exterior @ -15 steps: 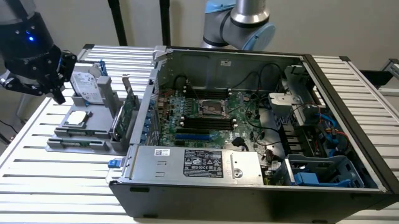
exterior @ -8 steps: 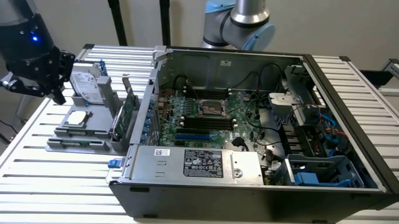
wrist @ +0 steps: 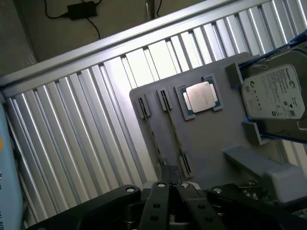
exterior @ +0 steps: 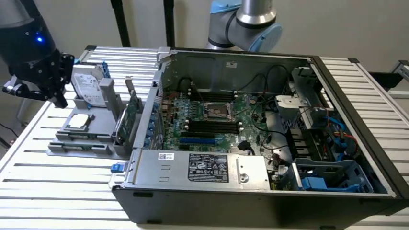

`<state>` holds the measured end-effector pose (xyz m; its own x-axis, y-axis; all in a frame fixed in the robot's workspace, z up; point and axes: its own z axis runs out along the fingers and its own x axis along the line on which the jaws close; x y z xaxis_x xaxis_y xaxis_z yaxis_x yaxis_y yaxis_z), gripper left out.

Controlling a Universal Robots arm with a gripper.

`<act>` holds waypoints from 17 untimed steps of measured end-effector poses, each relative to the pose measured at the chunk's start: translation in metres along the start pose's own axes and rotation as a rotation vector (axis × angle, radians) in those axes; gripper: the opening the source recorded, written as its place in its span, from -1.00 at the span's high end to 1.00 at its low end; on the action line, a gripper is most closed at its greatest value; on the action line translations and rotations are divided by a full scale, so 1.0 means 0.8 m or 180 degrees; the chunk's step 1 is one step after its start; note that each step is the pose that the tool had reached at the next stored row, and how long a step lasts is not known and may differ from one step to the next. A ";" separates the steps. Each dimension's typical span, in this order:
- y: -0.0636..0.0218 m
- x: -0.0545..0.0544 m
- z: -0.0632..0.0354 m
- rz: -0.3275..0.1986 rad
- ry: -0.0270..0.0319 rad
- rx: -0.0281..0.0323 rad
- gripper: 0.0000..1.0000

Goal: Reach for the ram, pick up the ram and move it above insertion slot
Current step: 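Pick up the ram and move it above insertion slot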

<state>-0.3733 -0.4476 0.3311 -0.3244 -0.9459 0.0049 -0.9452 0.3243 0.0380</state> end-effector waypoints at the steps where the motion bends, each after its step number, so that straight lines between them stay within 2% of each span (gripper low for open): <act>1: 0.000 0.000 0.000 -0.0057 0.0002 0.0000 0.79; 11: 0.000 0.000 0.002 -0.0628 0.0023 0.0005 0.79; 15: 0.000 0.000 0.002 -0.0640 0.0024 0.0006 0.76; 17: 0.000 0.000 0.002 -0.0640 0.0024 0.0006 0.52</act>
<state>-0.3733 -0.4476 0.3295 -0.1287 -0.9917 0.0047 -0.9910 0.1288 0.0373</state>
